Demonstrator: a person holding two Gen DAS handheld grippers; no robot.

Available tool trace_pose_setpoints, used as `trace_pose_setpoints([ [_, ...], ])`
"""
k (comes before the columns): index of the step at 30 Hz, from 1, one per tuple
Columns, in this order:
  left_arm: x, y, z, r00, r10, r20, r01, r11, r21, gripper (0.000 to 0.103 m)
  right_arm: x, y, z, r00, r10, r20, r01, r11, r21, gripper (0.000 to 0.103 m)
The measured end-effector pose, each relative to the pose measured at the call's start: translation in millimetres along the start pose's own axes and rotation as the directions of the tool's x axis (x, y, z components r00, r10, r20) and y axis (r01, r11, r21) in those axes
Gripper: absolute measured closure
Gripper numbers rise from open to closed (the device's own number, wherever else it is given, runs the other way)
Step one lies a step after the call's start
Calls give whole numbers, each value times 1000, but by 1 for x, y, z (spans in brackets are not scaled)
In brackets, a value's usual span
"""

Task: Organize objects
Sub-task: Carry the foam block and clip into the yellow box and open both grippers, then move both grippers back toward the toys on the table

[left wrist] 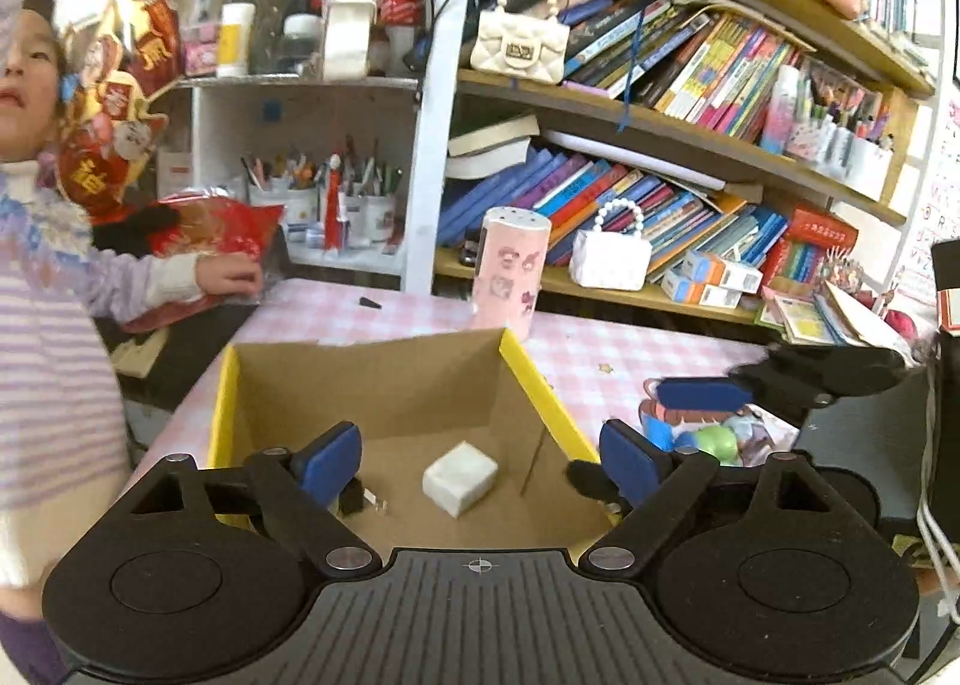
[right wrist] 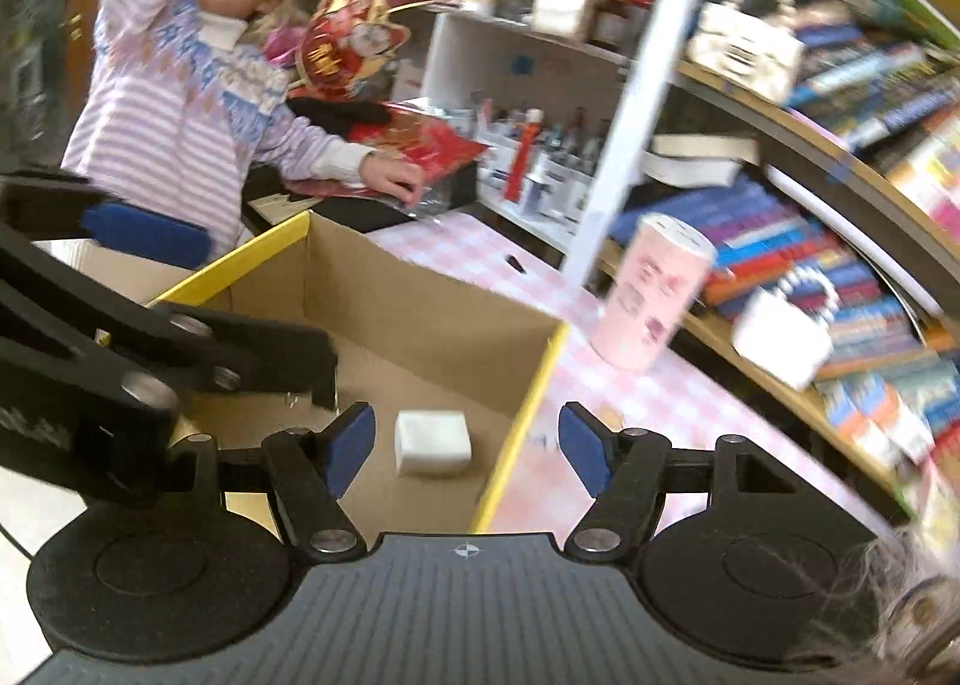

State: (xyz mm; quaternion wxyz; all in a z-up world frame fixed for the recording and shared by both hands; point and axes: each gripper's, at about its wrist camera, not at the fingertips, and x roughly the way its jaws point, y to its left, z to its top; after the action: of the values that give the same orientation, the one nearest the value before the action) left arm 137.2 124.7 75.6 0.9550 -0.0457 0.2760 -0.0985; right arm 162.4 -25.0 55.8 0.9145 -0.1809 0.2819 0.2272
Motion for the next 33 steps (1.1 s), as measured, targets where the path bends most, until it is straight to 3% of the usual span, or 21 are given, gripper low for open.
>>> trace_pose_setpoints([
  [4, -24, -8, -31, 1000, 19, -8, -19, 1000, -7, 12, -20, 8, -32, 998, -60, -27, 63, 993, 100, 37],
  [8, -31, -15, -63, 996, 2, -88, -3, 1000, -15, 12, -33, 18, -69, 990, -100, -99, 118, 973, 200, 37],
  [13, -44, -21, -99, 992, -26, -125, 21, 999, -41, 12, -47, 34, -104, 974, -156, -167, 198, 941, 276, 37],
  [19, -57, -34, -136, 990, -10, -143, 4, 999, -42, 12, -76, 50, -144, 944, -254, -211, 316, 880, 353, 36],
  [23, -59, -51, -150, 987, 8, -160, -6, 1000, 13, 12, -94, 61, -169, 919, -323, -225, 388, 839, 382, 24],
  [33, -51, -83, -152, 980, -77, -184, 96, 991, 94, 10, -107, 50, -195, 880, -354, -315, 465, 777, 425, 23],
])
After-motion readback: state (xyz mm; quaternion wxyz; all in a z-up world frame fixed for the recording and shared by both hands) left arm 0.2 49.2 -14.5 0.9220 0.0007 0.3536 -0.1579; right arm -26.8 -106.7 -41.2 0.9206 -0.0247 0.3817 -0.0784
